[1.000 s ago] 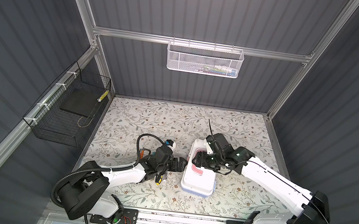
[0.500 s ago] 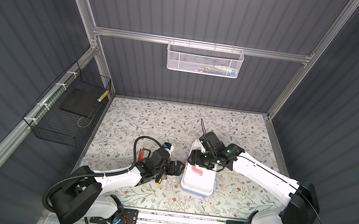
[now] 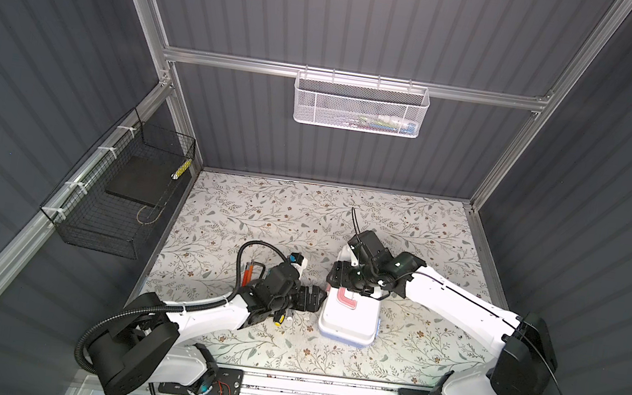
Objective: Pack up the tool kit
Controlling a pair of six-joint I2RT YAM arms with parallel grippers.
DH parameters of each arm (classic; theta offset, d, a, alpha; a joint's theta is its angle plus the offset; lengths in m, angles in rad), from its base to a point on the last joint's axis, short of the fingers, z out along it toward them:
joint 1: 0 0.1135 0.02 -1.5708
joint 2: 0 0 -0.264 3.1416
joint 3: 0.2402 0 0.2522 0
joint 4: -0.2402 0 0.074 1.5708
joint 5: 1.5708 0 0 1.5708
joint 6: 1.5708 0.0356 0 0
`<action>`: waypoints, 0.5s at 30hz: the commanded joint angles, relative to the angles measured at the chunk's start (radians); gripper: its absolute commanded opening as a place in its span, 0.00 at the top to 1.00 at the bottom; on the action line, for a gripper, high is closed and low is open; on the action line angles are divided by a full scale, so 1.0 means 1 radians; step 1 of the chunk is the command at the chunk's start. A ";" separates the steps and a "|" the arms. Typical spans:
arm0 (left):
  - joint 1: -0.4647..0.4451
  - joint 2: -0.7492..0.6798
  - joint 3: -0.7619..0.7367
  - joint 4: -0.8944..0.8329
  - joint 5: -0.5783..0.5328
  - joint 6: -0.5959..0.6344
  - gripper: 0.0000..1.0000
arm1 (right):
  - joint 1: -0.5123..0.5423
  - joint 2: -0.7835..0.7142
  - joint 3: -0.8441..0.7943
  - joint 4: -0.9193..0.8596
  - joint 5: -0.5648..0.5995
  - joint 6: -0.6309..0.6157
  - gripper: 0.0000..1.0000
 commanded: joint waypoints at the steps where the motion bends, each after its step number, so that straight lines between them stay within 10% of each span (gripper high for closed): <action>1: -0.011 0.019 0.023 -0.019 0.014 0.031 0.01 | -0.018 -0.001 -0.103 0.113 -0.156 0.020 0.29; 15: -0.030 0.045 0.067 -0.043 -0.016 0.011 0.00 | -0.195 -0.096 -0.356 0.654 -0.693 0.059 0.30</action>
